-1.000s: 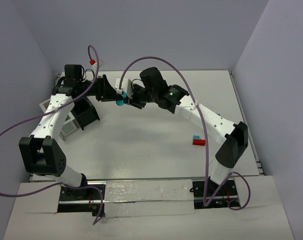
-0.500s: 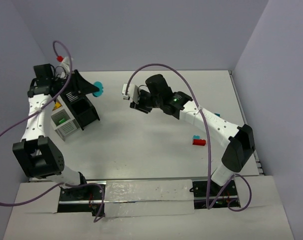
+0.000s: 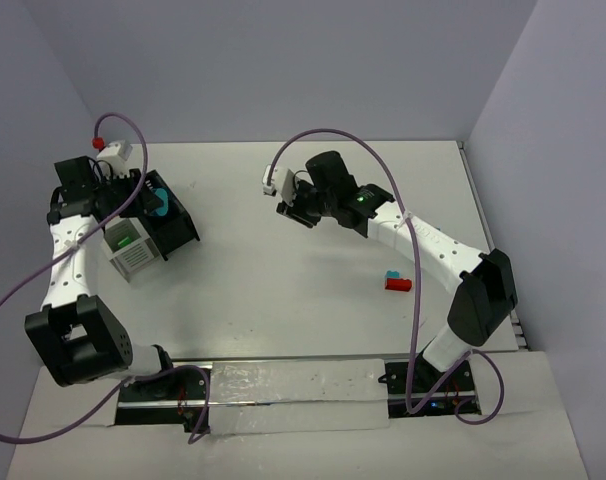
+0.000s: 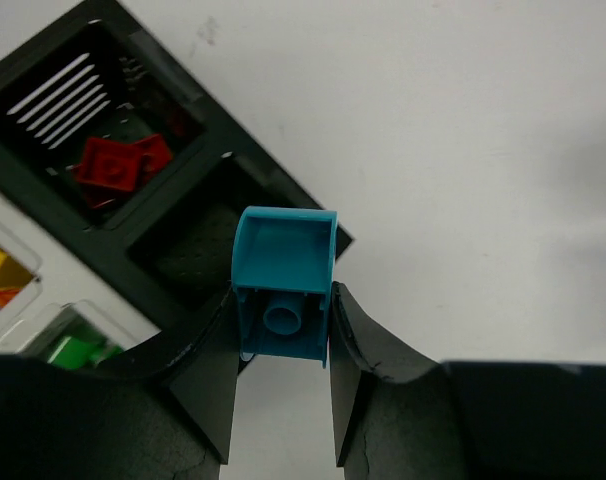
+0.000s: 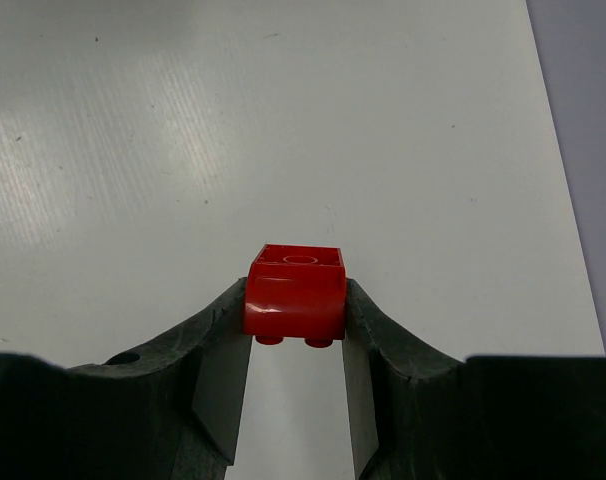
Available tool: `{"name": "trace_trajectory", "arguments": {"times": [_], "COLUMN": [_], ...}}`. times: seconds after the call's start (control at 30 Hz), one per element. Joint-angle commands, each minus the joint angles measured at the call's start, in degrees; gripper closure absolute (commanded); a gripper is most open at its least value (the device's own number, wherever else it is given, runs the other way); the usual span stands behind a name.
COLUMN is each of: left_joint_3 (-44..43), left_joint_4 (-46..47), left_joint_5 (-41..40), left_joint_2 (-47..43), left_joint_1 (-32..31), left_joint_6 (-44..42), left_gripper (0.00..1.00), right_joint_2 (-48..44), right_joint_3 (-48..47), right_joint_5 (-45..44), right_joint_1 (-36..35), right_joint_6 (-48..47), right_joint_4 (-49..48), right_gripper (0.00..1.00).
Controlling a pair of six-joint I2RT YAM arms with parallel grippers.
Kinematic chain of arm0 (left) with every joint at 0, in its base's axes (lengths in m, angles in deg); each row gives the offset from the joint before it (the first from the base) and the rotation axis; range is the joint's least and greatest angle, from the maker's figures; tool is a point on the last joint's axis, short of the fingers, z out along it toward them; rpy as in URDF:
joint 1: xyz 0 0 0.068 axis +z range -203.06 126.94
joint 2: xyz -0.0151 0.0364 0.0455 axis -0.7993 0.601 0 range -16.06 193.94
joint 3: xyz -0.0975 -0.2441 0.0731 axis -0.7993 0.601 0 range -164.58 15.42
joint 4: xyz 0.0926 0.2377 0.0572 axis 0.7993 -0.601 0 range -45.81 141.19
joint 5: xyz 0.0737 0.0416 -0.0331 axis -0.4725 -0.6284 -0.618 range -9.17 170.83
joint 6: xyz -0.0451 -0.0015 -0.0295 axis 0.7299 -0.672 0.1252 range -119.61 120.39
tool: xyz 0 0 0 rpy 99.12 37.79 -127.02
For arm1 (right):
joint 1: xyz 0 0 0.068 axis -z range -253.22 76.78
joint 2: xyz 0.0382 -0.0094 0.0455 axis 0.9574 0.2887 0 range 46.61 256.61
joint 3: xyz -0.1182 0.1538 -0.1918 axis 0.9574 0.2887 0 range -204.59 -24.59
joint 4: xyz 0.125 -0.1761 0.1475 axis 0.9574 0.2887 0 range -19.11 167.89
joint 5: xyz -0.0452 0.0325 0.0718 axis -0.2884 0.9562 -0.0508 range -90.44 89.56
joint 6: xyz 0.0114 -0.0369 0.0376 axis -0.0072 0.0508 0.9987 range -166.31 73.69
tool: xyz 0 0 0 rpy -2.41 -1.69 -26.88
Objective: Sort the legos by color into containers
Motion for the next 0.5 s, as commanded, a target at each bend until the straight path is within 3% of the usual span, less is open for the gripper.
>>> {"name": "trace_trajectory", "arguments": {"times": [0.0,0.47], "left_joint_3": [3.3,3.7], "left_joint_4": [9.2,12.0], "left_joint_5": [-8.2,-9.3], "left_joint_2": [-2.1,2.1], "left_joint_1": [-0.1,-1.9], "left_joint_6": [-4.7,-6.3], "left_gripper": [0.9,0.76], "right_joint_2": [-2.1,-1.5], "right_joint_3": [-1.1,-1.8], "right_joint_5": [-0.2,-0.5], "right_joint_1": [0.3,0.4], "right_joint_6": [1.4,1.9], "right_joint_4": [-0.4,0.4], "right_gripper": [1.0,1.0]}}
